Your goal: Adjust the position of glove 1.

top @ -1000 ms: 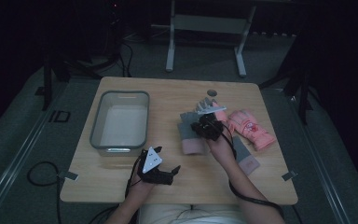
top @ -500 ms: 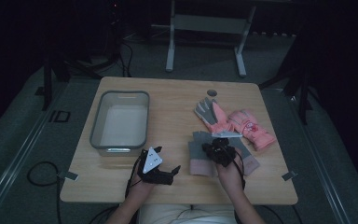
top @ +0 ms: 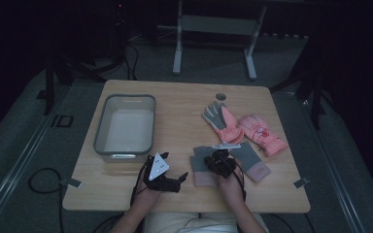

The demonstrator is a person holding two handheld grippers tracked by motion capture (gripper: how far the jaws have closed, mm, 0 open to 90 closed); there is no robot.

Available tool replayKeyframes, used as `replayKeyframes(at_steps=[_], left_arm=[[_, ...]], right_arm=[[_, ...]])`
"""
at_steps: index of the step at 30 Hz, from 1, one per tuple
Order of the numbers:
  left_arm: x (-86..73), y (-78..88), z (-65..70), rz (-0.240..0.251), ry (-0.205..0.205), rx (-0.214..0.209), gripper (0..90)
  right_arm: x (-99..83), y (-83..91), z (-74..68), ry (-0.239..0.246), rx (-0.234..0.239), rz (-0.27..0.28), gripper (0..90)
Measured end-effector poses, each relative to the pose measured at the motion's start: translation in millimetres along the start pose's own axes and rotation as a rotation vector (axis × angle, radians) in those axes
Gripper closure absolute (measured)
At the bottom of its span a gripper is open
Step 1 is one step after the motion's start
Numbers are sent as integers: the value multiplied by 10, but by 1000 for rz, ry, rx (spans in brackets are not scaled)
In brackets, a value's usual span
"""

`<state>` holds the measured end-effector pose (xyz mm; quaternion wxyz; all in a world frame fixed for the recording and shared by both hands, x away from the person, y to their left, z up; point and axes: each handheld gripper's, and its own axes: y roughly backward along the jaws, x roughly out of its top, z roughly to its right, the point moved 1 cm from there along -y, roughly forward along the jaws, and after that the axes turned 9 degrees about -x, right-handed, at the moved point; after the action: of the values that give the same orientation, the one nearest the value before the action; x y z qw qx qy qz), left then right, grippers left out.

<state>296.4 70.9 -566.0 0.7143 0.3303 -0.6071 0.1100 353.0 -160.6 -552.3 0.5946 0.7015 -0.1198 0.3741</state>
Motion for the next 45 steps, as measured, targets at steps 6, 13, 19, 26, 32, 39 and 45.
replayKeyframes(at_steps=[6, 13, 19, 26, 32, 39, 45], left_arm=[[0, 0, 0, -1, -1, -2, 1], [1, -4, 2, -4, -2, -3, 1], [2, -6, 5, -7, -7, -2, 1], [1, -3, 2, -4, -2, -4, 1], [1, -2, 6, -2, -5, -1, 1], [1, -4, 5, -2, -2, 2, 1], [1, -5, 5, -2, -2, 3, 1]], right_arm=[[-23, -23, -15, -16, -12, 10, 772], [-39, -28, -21, -53, -33, 27, 739], [-26, -68, -21, -94, -55, 52, 729], [73, 100, 107, -110, -6, 95, 683], [310, 422, 507, 68, 12, 167, 667], [217, 570, 1069, 246, 51, 156, 663], [24, 449, 1414, 330, 60, 34, 660]])
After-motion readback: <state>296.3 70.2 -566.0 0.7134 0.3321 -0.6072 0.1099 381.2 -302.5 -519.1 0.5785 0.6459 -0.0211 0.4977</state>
